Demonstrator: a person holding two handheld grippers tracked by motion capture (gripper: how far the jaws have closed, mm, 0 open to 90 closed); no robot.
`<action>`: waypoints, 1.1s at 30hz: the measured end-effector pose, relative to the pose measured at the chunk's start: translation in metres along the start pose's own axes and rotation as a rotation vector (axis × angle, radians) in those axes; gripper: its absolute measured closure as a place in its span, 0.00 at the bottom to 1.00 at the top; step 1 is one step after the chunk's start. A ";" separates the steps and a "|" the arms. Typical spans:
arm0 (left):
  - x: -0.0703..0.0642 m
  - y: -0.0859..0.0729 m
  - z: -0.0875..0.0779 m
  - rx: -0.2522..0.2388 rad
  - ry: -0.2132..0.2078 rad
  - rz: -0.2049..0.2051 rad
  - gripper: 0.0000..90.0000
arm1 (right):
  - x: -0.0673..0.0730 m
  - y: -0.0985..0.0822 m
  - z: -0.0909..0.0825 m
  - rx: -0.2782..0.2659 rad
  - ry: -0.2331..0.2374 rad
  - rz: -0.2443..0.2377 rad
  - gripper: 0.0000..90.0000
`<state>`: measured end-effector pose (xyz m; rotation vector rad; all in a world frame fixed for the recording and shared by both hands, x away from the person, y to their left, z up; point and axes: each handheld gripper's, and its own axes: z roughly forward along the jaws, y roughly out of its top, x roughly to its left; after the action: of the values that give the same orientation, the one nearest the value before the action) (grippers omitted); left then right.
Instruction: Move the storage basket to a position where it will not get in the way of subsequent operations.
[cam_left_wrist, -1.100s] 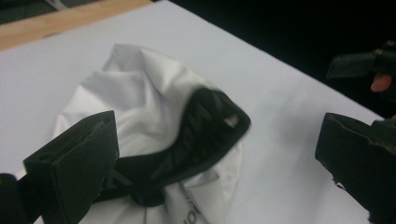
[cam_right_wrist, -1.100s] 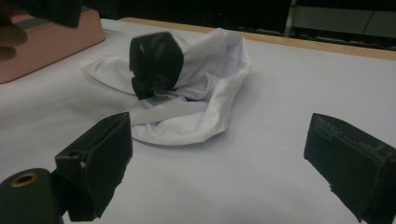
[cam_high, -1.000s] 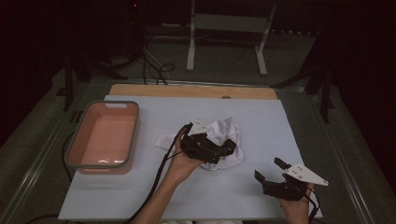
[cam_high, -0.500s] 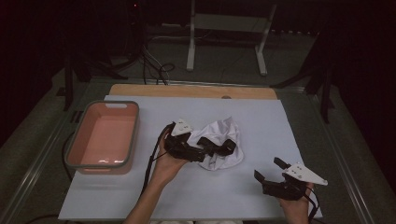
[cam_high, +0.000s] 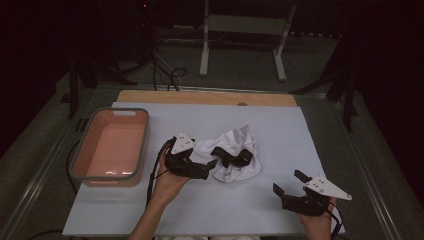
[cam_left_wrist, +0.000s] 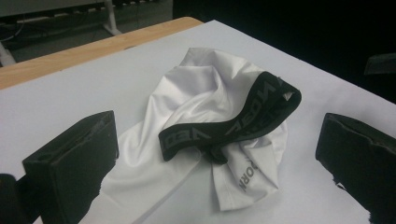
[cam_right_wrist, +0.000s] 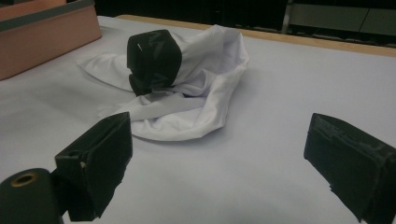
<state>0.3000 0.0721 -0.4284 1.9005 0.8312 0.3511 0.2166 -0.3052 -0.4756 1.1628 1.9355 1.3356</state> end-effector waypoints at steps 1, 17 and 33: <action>0.000 -0.002 -0.001 0.001 0.001 0.001 0.00 | 0.000 0.000 0.000 0.001 0.001 0.001 0.09; 0.006 -0.010 -0.008 -0.009 0.006 -0.006 0.00 | 0.002 0.026 0.007 -0.028 0.031 0.037 0.09; 0.005 -0.014 -0.016 0.000 0.004 0.001 0.00 | 0.008 0.069 0.045 -0.025 0.058 0.015 0.09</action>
<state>0.2893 0.0899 -0.4338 1.9011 0.8328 0.3563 0.2727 -0.2662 -0.4290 1.1409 1.9485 1.4125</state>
